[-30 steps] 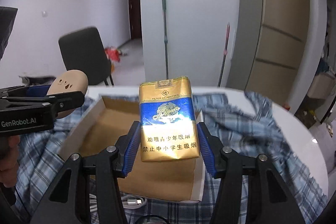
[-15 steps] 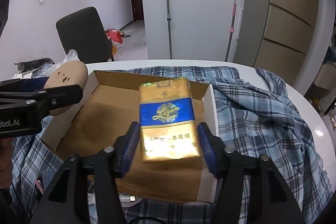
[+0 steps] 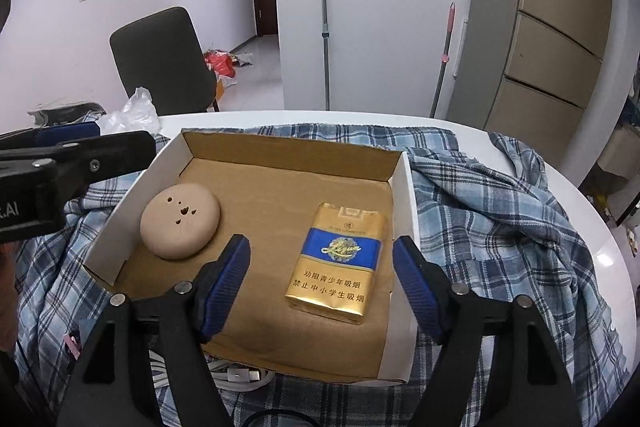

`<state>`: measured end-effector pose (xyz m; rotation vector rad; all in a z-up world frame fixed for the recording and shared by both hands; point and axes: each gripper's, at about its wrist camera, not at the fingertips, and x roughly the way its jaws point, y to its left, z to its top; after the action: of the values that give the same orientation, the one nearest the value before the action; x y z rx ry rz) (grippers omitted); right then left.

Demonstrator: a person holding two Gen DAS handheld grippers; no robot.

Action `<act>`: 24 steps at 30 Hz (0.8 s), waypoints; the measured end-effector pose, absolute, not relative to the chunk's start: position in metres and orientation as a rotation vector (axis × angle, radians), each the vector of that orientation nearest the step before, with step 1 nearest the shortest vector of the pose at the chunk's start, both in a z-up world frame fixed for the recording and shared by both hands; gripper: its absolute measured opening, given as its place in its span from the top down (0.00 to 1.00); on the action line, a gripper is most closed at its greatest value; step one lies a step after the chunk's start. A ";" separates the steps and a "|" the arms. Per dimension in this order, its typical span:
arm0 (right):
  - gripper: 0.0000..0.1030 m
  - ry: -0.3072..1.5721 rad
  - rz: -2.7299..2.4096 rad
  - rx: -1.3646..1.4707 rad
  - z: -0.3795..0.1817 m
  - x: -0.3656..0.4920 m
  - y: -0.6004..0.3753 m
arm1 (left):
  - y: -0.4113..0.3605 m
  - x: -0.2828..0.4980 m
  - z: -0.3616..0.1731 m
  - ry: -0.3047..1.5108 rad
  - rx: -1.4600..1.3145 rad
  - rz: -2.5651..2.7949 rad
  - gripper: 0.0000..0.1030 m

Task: Organize soft objects
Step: 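Lower the coaster and cigarette pack into the cardboard box and open both tools, then withdraw both tools from the box and move toward the green card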

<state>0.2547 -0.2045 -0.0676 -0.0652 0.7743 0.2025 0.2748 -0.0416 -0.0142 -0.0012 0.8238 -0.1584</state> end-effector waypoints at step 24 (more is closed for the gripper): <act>0.26 0.565 0.179 -0.004 0.033 0.155 -0.241 | -0.039 0.142 0.114 0.464 0.011 -0.209 0.08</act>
<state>0.1553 -0.2414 0.0326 -0.0043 0.5645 0.1790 0.1416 -0.0392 0.1138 0.0112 0.4637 -0.2090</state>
